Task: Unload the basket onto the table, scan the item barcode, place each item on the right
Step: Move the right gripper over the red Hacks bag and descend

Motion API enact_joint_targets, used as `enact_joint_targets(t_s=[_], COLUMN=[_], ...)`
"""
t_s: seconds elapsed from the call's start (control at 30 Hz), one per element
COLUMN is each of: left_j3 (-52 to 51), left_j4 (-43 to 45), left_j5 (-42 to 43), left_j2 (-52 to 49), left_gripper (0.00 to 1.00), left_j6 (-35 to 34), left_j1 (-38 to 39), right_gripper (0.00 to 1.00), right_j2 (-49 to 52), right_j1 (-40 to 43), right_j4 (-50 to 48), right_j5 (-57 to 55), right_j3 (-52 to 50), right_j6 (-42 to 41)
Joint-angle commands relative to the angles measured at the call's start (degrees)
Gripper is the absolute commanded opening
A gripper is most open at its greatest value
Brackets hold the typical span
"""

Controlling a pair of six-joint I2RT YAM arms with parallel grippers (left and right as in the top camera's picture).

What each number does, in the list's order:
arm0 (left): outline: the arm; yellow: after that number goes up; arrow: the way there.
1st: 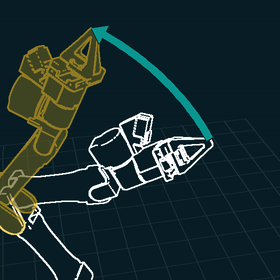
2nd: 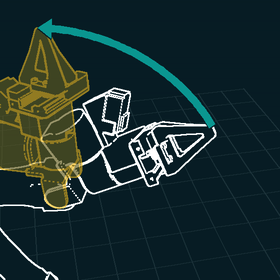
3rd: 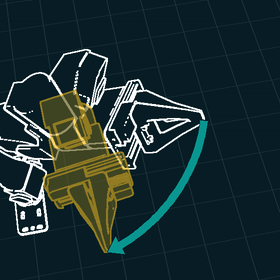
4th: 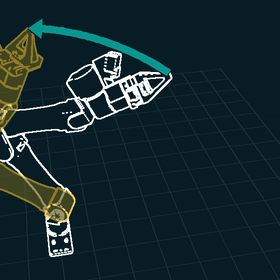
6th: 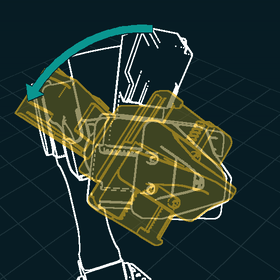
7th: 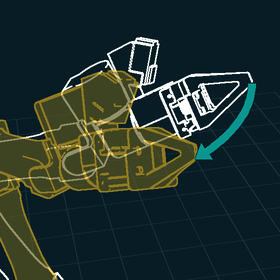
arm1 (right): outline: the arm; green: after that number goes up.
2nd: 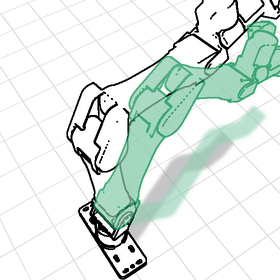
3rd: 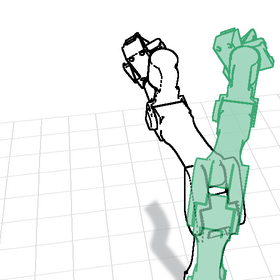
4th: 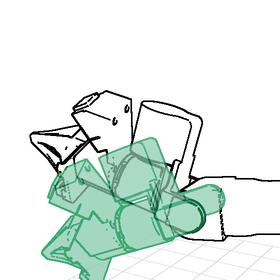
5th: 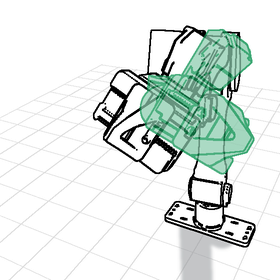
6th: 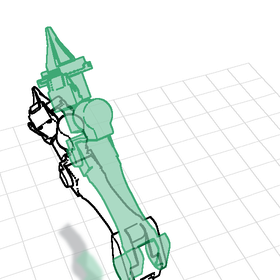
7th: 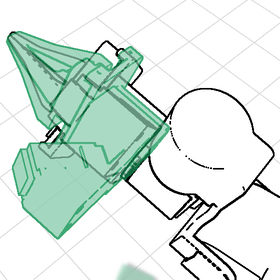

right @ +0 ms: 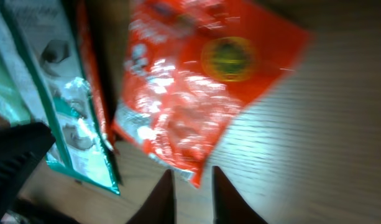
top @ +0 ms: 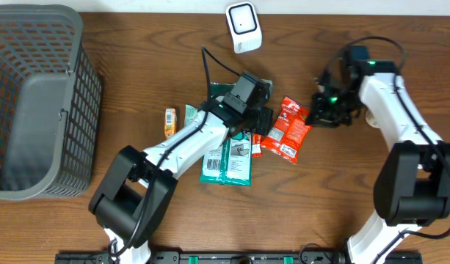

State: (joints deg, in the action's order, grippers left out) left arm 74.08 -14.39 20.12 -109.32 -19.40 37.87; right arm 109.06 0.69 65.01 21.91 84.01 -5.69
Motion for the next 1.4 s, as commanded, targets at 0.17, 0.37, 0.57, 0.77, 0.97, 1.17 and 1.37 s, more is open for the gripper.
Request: enact_joint_targets(t_s=[0.17, 0.37, 0.57, 0.77, 0.97, 1.17, 1.37], left_j3=[0.4, 0.6, 2.3, 2.3, 2.1, 2.1, 2.1], left_j4=[1.3, 1.7, 1.6, 1.6, 1.7, 1.6, 0.4], left_j5=[-3.2, 0.2, 0.5, 6.0, 6.2, 3.1, 3.2], left_j2=[-5.8, -7.5, -3.2, -1.7, -6.4, -11.5, -13.6], left_gripper=[0.08, 0.08, 0.08, 0.08, 0.08, 0.08, 0.09], left_j6=[1.3, 1.3, 1.3, 1.3, 1.4, 1.8, 1.7], left_j1=[1.6, 1.6, 1.0, 1.2, 1.9, 1.7, 1.7], right_gripper=[0.45, 0.51, 0.53, 0.53, 0.53, 0.52, 0.53], right_j2=[0.0, 0.0, 0.0, 0.0, 0.0, 0.0, 0.0], right_j1=[6.2, 6.5, 6.4, 6.4, 6.4, 6.4, 6.3], right_j4=[-1.1, -7.5, -11.2, -15.2, -21.6, -29.7, -41.4], right_j5=[4.1, 9.5, 12.9, 13.0, 13.1, 16.7, 22.2], right_j3=[-1.4, -6.8, -9.6, -12.9, -18.5, -24.8, -32.9], right_j6=[2.0, 5.1, 6.7, 6.6, 5.4, 3.7, -0.1])
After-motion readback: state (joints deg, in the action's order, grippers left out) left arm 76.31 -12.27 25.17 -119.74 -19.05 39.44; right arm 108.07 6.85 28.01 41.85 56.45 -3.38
